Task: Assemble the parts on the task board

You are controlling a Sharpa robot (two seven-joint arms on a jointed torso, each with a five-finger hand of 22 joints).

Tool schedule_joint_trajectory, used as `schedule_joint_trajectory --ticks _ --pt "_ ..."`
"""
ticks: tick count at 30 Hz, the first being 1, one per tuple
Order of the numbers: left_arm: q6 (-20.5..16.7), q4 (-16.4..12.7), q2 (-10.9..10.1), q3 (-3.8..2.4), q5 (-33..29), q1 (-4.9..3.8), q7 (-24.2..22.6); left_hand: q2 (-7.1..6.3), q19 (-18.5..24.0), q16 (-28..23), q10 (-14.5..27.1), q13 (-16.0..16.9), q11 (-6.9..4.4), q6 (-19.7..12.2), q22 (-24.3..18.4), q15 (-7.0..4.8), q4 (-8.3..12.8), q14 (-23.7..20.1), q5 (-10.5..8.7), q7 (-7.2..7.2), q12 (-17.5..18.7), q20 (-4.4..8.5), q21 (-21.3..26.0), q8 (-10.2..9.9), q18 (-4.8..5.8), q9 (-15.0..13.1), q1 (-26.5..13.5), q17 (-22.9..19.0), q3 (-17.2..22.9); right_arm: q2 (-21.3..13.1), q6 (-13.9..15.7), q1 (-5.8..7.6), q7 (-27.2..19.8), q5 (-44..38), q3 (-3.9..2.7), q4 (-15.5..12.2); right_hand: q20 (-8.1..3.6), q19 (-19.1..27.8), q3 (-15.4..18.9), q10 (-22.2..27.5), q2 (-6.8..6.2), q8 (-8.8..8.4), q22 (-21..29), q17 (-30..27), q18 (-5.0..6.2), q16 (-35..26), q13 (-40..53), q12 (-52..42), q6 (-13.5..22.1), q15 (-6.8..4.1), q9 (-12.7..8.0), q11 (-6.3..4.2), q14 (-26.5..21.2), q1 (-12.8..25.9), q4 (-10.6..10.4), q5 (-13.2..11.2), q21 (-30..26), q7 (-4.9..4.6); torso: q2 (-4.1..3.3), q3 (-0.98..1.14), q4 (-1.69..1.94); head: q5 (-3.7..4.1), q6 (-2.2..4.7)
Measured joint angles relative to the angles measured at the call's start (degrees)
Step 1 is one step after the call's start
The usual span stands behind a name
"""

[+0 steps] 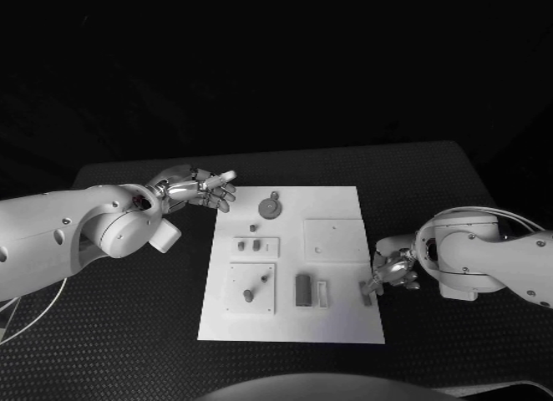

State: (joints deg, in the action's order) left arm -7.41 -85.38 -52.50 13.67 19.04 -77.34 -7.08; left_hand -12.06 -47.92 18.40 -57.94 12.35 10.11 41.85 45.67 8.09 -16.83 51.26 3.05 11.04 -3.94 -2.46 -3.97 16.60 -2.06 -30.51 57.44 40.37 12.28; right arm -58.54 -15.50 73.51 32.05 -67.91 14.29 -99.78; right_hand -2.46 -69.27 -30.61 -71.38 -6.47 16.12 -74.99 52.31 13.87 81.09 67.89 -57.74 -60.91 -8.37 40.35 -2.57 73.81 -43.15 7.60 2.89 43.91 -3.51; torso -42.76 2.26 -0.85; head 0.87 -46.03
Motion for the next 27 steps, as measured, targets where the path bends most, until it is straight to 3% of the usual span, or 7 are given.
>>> schedule_joint_trajectory --ticks 14,27 --pt "0.08 0.02 -0.03 0.0 0.01 0.0 0.02 0.0 0.0 0.0 0.0 0.0 0.0 0.0 0.0 0.0 0.0 0.0 0.0 0.0 0.0 0.0 0.0 0.0 0.0 0.01 0.0 0.05 0.0 1.08 0.07 -1.96 0.36 -3.84 -0.03 0.69 0.01 -0.01 -0.16 -0.2 -0.02 0.0 0.0 0.0 0.05 0.0 -0.04 0.0 -0.29 0.1 -0.01 -0.21 0.09 0.45 0.16 0.0 0.0 0.09 -0.01 0.02 0.04 0.04 -0.6" --pt "0.25 0.74 0.24 0.0 0.02 0.01 0.09 0.06 0.0 -0.22 0.0 0.01 0.0 0.0 0.0 0.0 0.0 0.0 0.0 0.0 0.0 0.0 0.0 0.0 0.0 0.01 0.06 0.1 0.0 1.89 0.74 -2.4 0.35 -3.58 -0.14 0.85 0.01 -0.01 -0.16 -0.2 0.07 0.19 0.0 -0.05 0.1 0.0 -0.06 0.0 -0.61 0.09 0.0 -0.2 0.08 0.99 0.16 0.0 0.0 -0.01 -0.02 -0.09 0.1 0.2 -0.74"
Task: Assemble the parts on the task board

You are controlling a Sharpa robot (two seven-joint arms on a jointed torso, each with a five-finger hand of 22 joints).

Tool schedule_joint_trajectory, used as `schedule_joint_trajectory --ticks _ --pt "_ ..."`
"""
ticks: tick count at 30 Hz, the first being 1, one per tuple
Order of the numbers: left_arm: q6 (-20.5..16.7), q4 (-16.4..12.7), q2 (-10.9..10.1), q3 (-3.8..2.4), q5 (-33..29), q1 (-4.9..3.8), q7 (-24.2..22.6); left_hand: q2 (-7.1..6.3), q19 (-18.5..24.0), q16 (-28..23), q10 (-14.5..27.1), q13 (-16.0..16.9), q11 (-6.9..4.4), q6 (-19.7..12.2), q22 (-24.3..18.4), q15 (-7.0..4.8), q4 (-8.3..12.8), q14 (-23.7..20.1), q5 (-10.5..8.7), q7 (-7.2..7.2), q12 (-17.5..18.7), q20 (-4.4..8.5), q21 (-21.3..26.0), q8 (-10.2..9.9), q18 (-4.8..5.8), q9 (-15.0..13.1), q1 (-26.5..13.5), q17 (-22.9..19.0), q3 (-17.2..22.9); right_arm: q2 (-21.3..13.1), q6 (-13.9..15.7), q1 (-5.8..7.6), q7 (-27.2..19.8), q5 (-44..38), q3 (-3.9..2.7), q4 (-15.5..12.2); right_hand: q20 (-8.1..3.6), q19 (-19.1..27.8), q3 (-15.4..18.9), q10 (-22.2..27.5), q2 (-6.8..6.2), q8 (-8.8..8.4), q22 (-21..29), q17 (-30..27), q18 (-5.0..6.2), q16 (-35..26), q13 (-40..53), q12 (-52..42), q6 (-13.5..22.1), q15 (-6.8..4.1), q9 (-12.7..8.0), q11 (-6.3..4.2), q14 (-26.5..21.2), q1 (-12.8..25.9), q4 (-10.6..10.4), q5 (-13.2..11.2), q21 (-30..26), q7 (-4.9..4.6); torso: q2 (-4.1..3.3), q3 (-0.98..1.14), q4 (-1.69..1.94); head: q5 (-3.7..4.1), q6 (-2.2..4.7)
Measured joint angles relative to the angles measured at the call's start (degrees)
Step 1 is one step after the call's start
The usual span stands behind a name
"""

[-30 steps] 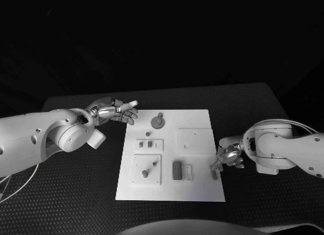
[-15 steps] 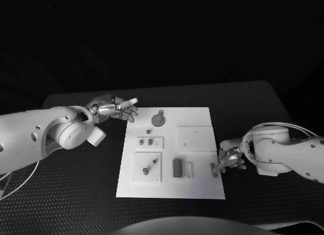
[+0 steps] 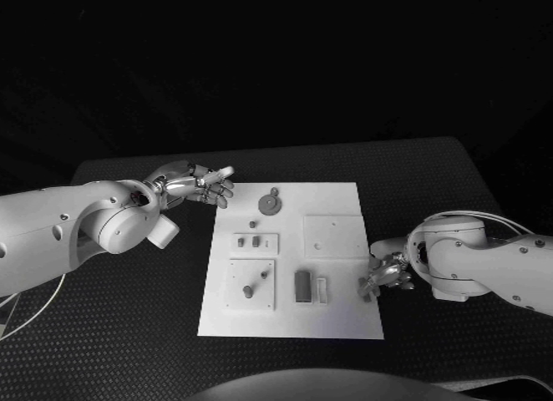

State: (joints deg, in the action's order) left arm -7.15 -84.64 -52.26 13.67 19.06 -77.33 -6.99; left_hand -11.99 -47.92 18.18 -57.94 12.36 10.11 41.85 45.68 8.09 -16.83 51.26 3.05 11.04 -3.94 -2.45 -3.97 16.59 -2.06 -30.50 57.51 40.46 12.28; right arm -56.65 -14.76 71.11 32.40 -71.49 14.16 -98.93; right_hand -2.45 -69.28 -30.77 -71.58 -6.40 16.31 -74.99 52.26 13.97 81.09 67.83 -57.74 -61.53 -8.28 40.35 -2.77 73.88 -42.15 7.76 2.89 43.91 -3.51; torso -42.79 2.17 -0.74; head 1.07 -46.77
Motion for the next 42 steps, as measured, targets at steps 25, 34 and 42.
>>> schedule_joint_trajectory --ticks 25,34,42 --pt "0.73 -0.19 -0.1 0.0 0.01 0.0 0.21 0.4 0.0 0.0 0.0 -0.06 0.0 0.0 0.0 0.0 0.02 0.0 0.0 0.0 0.0 0.0 0.0 0.0 0.0 0.01 0.4 0.16 -0.63 5.2 1.51 -2.57 -0.53 -9.14 -0.83 1.14 -0.02 0.25 -2.44 -0.19 0.8 4.8 0.0 -0.32 0.03 -0.27 -0.06 0.27 -1.48 0.17 -1.03 0.84 -0.34 -7.39 8.76 -0.01 0.0 1.6 0.02 0.03 -0.04 0.08 -0.22" --pt "0.89 -0.29 -0.19 0.0 0.02 0.0 0.34 0.4 0.0 0.0 0.0 -0.06 0.0 0.0 0.0 0.0 0.02 0.0 0.0 0.0 0.0 0.0 0.0 0.0 0.0 0.01 0.4 0.21 -0.63 5.64 1.87 -3.0 -0.67 -11.33 -0.89 1.03 0.28 0.55 -2.45 0.21 0.96 8.43 0.0 -0.4 0.01 -0.49 -0.11 0.28 -1.48 0.75 -1.04 1.24 -0.49 -10.06 8.94 -0.43 0.0 1.6 0.02 0.03 -0.01 0.12 -0.09" --pt "0.92 -0.4 -0.24 0.0 0.06 0.0 0.48 0.62 0.0 0.0 0.0 -0.06 0.0 0.0 0.0 0.0 0.02 0.0 0.0 0.0 0.0 0.0 0.0 0.0 0.0 0.02 0.62 0.27 -0.94 4.85 4.86 -3.14 -0.83 -6.48 -0.78 1.23 0.58 0.85 -1.57 0.23 2.8 8.43 0.0 -0.4 0.03 -0.49 -0.11 0.28 -1.48 0.79 -2.39 1.26 -0.51 -9.73 9.02 -0.22 0.0 1.6 0.02 0.0 -0.01 -0.03 -0.19"
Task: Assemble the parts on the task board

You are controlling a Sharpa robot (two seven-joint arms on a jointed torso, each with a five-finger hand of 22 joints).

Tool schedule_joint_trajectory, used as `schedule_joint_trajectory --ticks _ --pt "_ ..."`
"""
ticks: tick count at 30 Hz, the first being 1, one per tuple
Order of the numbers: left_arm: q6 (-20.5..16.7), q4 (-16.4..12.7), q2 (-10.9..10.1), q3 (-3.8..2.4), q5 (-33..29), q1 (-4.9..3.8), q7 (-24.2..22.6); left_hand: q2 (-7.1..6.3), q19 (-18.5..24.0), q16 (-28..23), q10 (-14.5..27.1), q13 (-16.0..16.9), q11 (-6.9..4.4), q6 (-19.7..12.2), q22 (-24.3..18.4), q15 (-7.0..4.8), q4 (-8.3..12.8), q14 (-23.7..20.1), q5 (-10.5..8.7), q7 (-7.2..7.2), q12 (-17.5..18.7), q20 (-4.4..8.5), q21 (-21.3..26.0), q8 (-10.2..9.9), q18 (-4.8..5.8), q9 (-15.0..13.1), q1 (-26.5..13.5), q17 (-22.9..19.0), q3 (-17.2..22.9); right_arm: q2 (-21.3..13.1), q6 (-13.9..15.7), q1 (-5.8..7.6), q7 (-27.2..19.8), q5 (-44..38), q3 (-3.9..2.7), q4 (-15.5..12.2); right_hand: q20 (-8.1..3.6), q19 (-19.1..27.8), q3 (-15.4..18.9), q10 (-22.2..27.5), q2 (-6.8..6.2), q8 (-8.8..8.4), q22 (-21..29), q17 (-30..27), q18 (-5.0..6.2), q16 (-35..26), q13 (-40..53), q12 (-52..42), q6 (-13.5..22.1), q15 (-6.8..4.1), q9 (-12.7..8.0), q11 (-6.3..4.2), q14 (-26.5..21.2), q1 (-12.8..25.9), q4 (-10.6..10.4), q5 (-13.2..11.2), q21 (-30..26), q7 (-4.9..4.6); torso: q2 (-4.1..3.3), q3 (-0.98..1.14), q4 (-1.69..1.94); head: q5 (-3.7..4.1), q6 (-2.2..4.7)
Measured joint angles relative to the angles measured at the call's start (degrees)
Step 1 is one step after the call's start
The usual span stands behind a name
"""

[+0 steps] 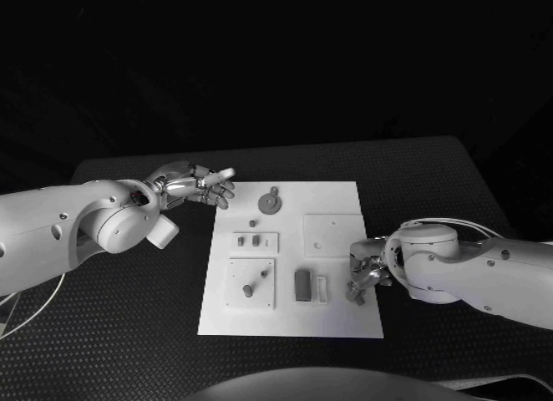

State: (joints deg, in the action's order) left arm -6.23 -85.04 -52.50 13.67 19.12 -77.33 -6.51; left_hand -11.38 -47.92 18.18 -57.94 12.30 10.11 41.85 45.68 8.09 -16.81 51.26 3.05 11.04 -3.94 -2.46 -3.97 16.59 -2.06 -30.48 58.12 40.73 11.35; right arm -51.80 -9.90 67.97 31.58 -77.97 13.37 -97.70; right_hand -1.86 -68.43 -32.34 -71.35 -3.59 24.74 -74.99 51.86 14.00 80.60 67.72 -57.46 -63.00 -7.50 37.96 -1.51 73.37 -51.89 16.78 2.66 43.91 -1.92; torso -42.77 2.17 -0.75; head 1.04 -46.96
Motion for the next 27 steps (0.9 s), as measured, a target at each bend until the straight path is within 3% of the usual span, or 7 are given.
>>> schedule_joint_trajectory --ticks 5,6,10,15,19,27 --pt "0.01 -0.03 0.0 0.0 0.05 0.0 0.06 0.23 0.0 0.0 0.0 -0.05 0.0 0.0 0.0 0.0 0.01 0.0 0.0 0.0 0.0 0.0 0.0 0.0 0.0 0.0 0.23 0.07 -0.3 -0.83 3.95 -0.19 -0.32 7.58 0.22 0.14 0.11 0.11 0.77 -0.09 1.88 -0.2 0.0 0.0 0.0 0.0 0.0 0.0 0.23 0.28 0.5 0.31 0.09 0.15 -0.17 0.0 0.0 0.19 0.0 0.01 0.0 -0.12 -0.03" --pt "0.02 -0.03 0.0 0.0 0.06 0.0 0.07 0.23 0.0 0.0 0.0 -0.05 0.0 0.0 0.0 0.0 0.01 0.0 0.0 0.0 0.0 0.0 0.0 0.0 0.0 0.0 0.23 0.07 -0.3 -0.99 4.67 -0.21 -0.44 9.0 0.29 0.04 0.12 0.13 1.22 -0.09 3.12 -1.11 0.0 0.0 0.01 0.0 0.0 0.0 0.41 0.29 0.5 0.31 0.08 -0.46 -0.42 -0.01 0.0 0.21 0.0 0.01 -0.01 -0.13 -0.03" --pt "0.1 -0.03 0.02 0.0 0.15 -0.01 0.11 0.23 0.0 0.0 0.0 -0.05 0.0 0.0 0.0 0.0 0.06 0.0 0.0 0.0 0.0 0.0 0.0 0.0 0.0 -0.06 0.23 0.13 -0.73 -1.19 7.64 -0.05 -1.0 15.27 0.5 -0.53 0.43 -0.03 1.61 -0.09 5.16 -11.7 0.0 0.06 0.06 0.01 -0.06 0.0 0.86 0.38 -0.15 0.31 -0.03 -0.37 -0.8 0.0 0.0 0.15 0.0 0.02 -0.04 -0.23 -0.16" --pt "0.15 -0.03 0.11 0.0 0.22 -0.01 0.13 0.53 0.0 -0.1 0.0 -0.05 0.0 0.0 0.0 0.0 -0.03 0.0 0.0 0.0 0.0 0.0 0.0 0.0 0.0 -0.06 0.53 0.13 -0.81 -1.13 10.47 -0.07 -1.49 20.67 0.75 -0.57 0.13 -0.38 1.57 -0.01 5.86 -12.32 0.0 0.12 0.27 0.01 -0.06 0.0 2.23 0.39 -0.11 0.35 -0.02 -0.32 -0.81 0.27 0.0 -0.75 -0.01 0.03 -0.06 -0.23 -0.18" --pt "0.17 -0.05 0.09 0.0 0.26 -0.01 0.16 0.53 0.0 -0.22 0.0 -0.05 0.0 0.0 0.05 0.0 0.04 0.0 0.0 0.0 0.0 0.0 0.0 0.0 0.0 -0.06 0.53 0.2 -1.08 -1.14 12.04 -0.1 -1.65 23.14 0.81 -0.65 0.18 -0.48 1.56 -0.2 5.4 -12.12 0.0 0.18 0.27 0.01 -0.06 0.0 3.13 0.24 -0.1 0.16 0.14 0.19 -0.81 0.45 0.0 -1.72 0.0 0.05 -0.06 -0.22 -0.17" --pt "0.21 -0.08 0.09 0.0 0.32 0.0 0.22 0.75 0.0 -0.22 0.0 -0.1 0.0 0.0 0.05 0.0 0.0 0.0 0.0 0.0 0.0 0.0 0.0 0.0 0.0 -0.06 0.75 0.26 -1.74 -0.91 14.9 -0.12 -1.84 25.3 0.83 -1.02 -0.01 -0.69 1.56 -0.21 4.74 -12.15 0.0 0.24 0.27 0.29 -0.05 0.0 3.3 0.24 -0.11 0.16 0.14 0.85 -0.82 0.45 0.0 -1.88 0.01 0.07 -0.06 -0.25 -0.19"
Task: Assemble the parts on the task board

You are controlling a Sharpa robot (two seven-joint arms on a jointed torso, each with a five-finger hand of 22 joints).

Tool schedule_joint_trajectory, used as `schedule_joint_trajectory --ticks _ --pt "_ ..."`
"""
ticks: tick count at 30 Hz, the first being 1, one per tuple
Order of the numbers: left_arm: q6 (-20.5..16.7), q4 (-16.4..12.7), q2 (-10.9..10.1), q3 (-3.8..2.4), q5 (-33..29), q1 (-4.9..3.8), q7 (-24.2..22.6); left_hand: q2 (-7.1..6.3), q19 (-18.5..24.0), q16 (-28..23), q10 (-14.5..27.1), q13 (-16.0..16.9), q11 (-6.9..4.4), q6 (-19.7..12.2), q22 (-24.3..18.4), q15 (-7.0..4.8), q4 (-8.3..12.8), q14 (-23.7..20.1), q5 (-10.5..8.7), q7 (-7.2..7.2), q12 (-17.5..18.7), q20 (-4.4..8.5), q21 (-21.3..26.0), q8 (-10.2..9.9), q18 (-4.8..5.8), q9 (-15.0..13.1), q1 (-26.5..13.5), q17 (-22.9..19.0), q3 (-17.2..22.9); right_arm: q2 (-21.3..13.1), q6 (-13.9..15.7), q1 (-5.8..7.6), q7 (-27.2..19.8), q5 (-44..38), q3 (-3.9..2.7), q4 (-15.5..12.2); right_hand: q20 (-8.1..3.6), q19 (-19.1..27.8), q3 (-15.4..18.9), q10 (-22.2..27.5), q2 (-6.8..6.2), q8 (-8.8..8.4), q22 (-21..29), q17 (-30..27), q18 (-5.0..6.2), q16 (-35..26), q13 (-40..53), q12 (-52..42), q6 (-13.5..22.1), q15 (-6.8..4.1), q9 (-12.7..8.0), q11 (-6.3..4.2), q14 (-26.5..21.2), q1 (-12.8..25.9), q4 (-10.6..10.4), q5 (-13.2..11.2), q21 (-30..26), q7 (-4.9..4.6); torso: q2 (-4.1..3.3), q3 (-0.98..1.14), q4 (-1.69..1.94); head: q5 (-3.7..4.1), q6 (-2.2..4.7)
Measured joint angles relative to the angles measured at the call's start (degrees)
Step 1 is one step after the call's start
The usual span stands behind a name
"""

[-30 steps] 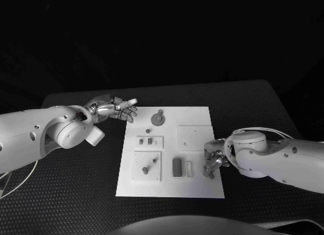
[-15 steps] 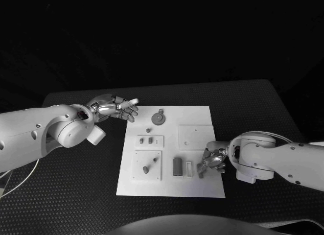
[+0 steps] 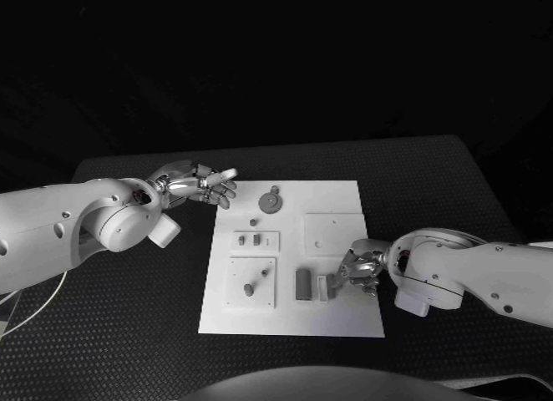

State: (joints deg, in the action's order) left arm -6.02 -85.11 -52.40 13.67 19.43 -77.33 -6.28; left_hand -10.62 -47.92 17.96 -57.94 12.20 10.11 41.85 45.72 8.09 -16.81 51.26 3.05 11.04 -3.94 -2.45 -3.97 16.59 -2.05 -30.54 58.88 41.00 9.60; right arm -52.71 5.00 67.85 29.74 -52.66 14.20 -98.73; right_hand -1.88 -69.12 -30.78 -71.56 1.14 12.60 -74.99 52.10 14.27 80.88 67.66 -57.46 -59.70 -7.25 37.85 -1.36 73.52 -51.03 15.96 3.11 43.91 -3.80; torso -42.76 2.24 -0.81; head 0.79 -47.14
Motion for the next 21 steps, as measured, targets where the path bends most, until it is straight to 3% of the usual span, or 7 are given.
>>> schedule_joint_trajectory --ticks 10,17,21 --pt "0.06 -0.05 0.03 0.0 0.06 0.0 0.07 0.23 0.0 0.0 0.0 0.0 0.0 0.0 0.0 0.0 -0.02 0.0 0.0 0.0 0.0 0.0 0.0 0.0 0.0 0.01 0.23 0.05 -0.33 0.86 0.19 0.05 0.57 0.52 0.01 0.48 -0.05 -0.08 0.0 0.0 -0.99 0.34 0.0 0.0 -0.01 0.0 0.0 0.0 0.0 0.01 -0.22 0.0 0.0 0.99 0.0 0.0 0.0 0.0 0.0 -0.07 0.0 -0.07 0.02" --pt "0.1 -0.09 0.01 0.0 0.09 0.0 0.15 0.23 0.0 0.0 0.0 0.01 0.0 0.0 -0.01 0.0 -0.02 0.0 0.0 0.0 0.0 0.0 0.0 0.0 0.0 0.01 0.23 0.11 -0.33 1.79 -0.47 0.03 1.55 -2.15 0.05 0.81 -0.1 -0.29 -0.53 0.0 -3.48 0.36 0.0 -0.01 0.0 0.0 0.01 0.0 0.01 0.03 -0.29 0.01 0.01 3.48 -1.38 0.0 0.0 0.0 0.0 -0.09 0.0 -0.03 0.16" --pt "0.14 -0.1 -0.01 0.0 0.1 0.0 0.2 0.23 0.0 0.0 0.0 0.01 0.0 0.0 -0.01 0.0 -0.02 0.0 0.0 0.0 0.0 0.0 0.0 0.0 0.0 0.01 0.23 0.11 -0.33 2.54 -1.57 0.13 2.07 -5.42 -0.03 1.01 -0.19 -0.6 -0.78 -0.02 -6.12 0.37 0.0 -0.01 -0.02 0.0 0.01 0.0 -0.05 0.1 -0.15 0.01 0.1 5.61 -3.7 0.0 0.0 -0.06 -0.01 -0.08 0.01 -0.01 0.17"
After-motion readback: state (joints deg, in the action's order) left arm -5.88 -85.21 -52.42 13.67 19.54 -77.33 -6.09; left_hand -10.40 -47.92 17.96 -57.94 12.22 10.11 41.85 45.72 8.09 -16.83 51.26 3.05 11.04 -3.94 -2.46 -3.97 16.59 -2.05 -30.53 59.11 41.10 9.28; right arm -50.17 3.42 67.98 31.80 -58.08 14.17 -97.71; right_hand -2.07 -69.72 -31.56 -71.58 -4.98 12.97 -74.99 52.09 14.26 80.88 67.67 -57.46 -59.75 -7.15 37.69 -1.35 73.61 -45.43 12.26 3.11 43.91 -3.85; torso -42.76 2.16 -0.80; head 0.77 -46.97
